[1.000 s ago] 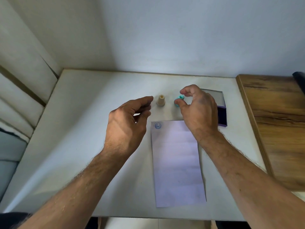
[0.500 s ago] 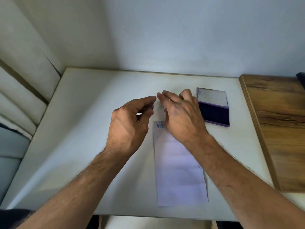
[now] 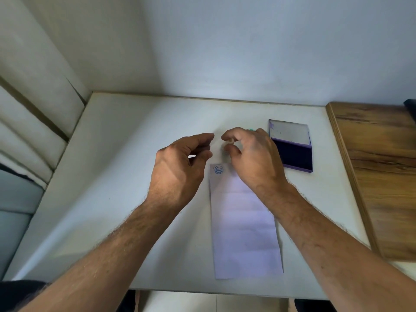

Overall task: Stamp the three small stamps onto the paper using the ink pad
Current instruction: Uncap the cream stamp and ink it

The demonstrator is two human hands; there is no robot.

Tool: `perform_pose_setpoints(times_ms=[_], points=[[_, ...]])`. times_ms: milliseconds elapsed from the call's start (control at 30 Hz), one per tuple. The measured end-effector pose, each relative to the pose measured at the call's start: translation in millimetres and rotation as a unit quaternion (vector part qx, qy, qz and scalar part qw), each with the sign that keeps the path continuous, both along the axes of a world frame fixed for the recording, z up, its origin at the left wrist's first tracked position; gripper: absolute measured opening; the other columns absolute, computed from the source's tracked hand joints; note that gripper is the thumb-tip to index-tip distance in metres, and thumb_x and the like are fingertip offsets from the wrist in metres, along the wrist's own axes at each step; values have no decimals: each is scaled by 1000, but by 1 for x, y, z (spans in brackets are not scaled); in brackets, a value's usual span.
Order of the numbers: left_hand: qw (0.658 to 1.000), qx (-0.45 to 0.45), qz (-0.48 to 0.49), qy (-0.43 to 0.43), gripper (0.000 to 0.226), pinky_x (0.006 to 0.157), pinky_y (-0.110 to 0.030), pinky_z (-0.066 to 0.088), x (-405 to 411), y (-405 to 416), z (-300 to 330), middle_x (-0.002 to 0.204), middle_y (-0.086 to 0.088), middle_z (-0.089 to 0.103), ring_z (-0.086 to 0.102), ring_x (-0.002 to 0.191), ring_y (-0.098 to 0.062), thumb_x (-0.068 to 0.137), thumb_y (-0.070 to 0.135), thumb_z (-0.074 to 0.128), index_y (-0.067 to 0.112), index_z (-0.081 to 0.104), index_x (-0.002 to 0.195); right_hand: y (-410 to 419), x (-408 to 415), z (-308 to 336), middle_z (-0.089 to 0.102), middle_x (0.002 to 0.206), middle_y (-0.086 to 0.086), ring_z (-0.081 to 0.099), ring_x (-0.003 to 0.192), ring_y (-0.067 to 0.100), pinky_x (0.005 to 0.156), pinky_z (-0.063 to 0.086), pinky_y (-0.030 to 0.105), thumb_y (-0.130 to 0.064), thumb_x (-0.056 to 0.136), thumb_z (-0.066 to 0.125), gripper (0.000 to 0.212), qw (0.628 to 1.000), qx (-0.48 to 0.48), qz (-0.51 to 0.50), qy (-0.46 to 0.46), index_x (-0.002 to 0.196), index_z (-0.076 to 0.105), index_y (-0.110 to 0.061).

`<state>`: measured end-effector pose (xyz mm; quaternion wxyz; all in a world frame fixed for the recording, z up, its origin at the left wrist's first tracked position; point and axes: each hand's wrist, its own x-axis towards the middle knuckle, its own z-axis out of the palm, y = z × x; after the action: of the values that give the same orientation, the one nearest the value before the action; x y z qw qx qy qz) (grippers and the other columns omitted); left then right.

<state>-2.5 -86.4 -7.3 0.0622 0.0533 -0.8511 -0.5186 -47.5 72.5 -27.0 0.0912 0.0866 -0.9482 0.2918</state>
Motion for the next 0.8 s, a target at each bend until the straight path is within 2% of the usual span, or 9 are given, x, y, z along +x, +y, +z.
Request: perform_pose_setpoints(times_ms=[100, 167, 233, 300, 333, 433, 533, 667, 800], points=[[1000, 16, 9, -19, 27, 76, -8, 51, -2, -1, 1, 103, 18, 73, 65, 91, 12, 89, 25, 69, 31, 70, 115, -5, 1, 5, 73, 95, -10, 63, 93, 13, 79, 52, 28, -24, 86, 71, 17, 989, -130, -61, -32, 102, 71, -27], [999, 26, 14, -19, 28, 77, -8, 51, -3, -1, 2, 101, 17, 73, 65, 91, 12, 87, 25, 71, 30, 70, 115, -9, 0, 12, 72, 89, -16, 65, 85, 1, 73, 51, 19, -28, 83, 74, 14, 971, -213, -96, -59, 97, 72, -30], [999, 34, 17, -21, 32, 77, -6, 50, -4, -2, 4, 101, 18, 72, 64, 91, 14, 86, 23, 74, 29, 70, 116, -13, -1, 20, 73, 82, -16, 66, 80, -4, 68, 48, 14, -30, 82, 75, 12, 948, -285, -109, -85, 94, 73, -30], [998, 44, 17, -32, 36, 76, -7, 51, -4, -2, 5, 104, 19, 72, 65, 90, 13, 83, 23, 76, 31, 68, 118, -15, -1, 26, 73, 75, -15, 67, 73, -4, 64, 46, 12, -31, 81, 76, 11, 923, -347, -113, -119, 91, 74, -28], [998, 50, 18, -37, 38, 75, -8, 52, -3, -2, 5, 104, 20, 71, 67, 89, 11, 82, 24, 77, 33, 68, 118, -15, -1, 28, 73, 73, -15, 66, 69, -4, 64, 46, 15, -33, 81, 76, 10, 910, -371, -116, -142, 89, 75, -27], [997, 59, 19, -47, 43, 71, -12, 54, -2, -2, 6, 101, 23, 71, 69, 81, 10, 79, 29, 80, 38, 66, 118, -16, 4, 30, 74, 69, -10, 57, 49, -3, 61, 42, 28, -32, 81, 75, 9, 874, -420, -102, -221, 86, 76, -24], [997, 58, 15, -46, 42, 67, -12, 53, -1, -1, 6, 97, 21, 72, 69, 78, 9, 78, 29, 81, 39, 66, 116, -19, 7, 30, 75, 69, -4, 52, 42, 1, 49, 41, 26, -30, 81, 75, 7, 844, -455, -97, -268, 77, 78, -24], [998, 61, 22, -24, 42, 60, -6, 48, 0, -1, 5, 94, 23, 71, 70, 75, 8, 79, 25, 81, 38, 66, 116, -22, 9, 29, 74, 68, -2, 46, 45, 7, 45, 41, 23, -30, 81, 74, 9, 837, -461, -79, -286, 74, 79, -31], [997, 71, 17, 8, 39, 64, -8, 50, 1, -1, 6, 97, 22, 71, 71, 79, 3, 78, 20, 82, 37, 67, 110, -21, 7, 30, 71, 68, 3, 42, 50, 12, 45, 41, 24, -29, 79, 76, 9, 818, -483, -79, -301, 78, 80, -22]])
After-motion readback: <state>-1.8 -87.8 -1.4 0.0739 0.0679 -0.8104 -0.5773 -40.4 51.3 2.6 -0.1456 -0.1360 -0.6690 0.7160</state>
